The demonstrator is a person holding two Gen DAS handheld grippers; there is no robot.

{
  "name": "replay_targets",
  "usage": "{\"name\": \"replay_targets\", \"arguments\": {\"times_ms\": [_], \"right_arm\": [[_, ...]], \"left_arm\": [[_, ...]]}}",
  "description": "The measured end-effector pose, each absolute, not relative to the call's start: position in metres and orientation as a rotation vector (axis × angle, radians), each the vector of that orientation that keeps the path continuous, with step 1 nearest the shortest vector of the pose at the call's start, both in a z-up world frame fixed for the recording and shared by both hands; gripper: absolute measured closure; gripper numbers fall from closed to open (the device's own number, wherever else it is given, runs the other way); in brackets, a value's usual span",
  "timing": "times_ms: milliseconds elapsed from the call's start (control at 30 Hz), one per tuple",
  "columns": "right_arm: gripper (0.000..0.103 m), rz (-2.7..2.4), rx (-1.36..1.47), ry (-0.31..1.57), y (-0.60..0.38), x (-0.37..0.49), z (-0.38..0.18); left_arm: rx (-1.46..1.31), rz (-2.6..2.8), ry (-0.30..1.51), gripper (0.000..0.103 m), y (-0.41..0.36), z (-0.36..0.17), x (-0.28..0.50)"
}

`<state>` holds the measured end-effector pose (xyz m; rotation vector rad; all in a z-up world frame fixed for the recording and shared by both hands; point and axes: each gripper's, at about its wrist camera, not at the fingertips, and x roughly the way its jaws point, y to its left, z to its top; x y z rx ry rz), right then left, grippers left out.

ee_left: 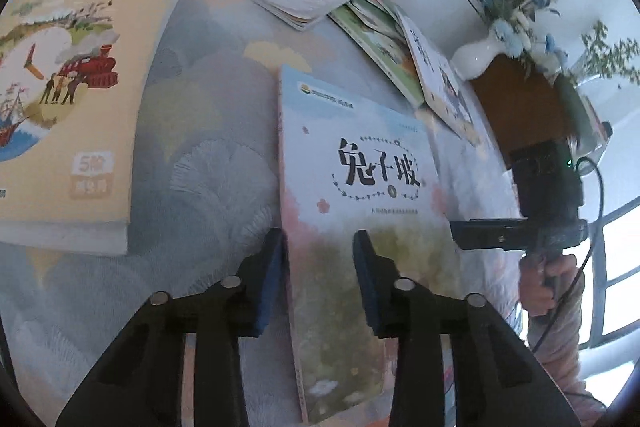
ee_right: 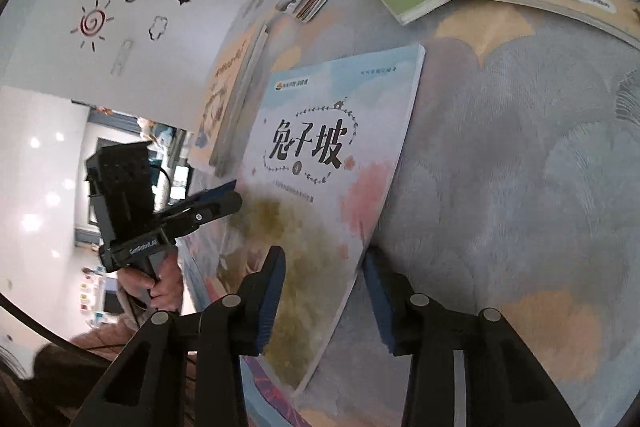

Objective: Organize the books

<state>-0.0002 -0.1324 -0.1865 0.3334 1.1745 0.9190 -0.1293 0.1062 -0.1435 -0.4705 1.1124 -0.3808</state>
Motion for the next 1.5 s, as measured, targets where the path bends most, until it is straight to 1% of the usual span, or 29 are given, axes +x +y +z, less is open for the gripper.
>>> {"name": "replay_targets", "arguments": {"times_ms": [33, 67, 133, 233, 300, 433, 700, 967, 1167, 1500], "right_arm": [[0.073, 0.915, 0.338, 1.170, -0.138, -0.005, -0.187], [0.077, 0.906, 0.347, 1.160, -0.141, -0.003, -0.189], [0.091, 0.898, 0.379, 1.142, -0.152, -0.003, -0.191], [0.093, 0.902, 0.433, 1.121, -0.163, -0.007, -0.194], [0.093, 0.871, 0.406, 1.096, -0.163, -0.015, -0.190], [0.090, 0.790, 0.290, 1.076, -0.152, -0.030, -0.173], [0.090, 0.793, 0.151, 1.026, -0.130, -0.063, -0.137], [0.090, 0.787, 0.143, 0.992, -0.123, -0.076, -0.115], [0.090, 0.787, 0.163, 0.981, -0.122, -0.074, -0.111], [0.090, 0.818, 0.135, 0.920, -0.091, -0.068, -0.077]], "left_arm": [[-0.466, -0.379, 1.107, 0.077, 0.106, -0.144, -0.129], [-0.451, -0.371, 1.102, 0.078, 0.103, -0.143, -0.128], [-0.401, -0.348, 1.097, 0.078, 0.095, -0.141, -0.127], [-0.309, -0.287, 1.092, 0.078, 0.082, -0.136, -0.128], [-0.243, -0.250, 1.104, 0.077, 0.073, -0.131, -0.127], [-0.219, -0.245, 1.095, 0.077, 0.074, -0.121, -0.128], [-0.177, -0.252, 1.083, 0.077, 0.068, -0.106, -0.129], [-0.166, -0.272, 1.066, 0.077, 0.066, -0.095, -0.133], [-0.183, -0.278, 1.041, 0.077, 0.070, -0.085, -0.127], [-0.216, -0.249, 0.966, 0.076, 0.103, -0.062, -0.118]]}}
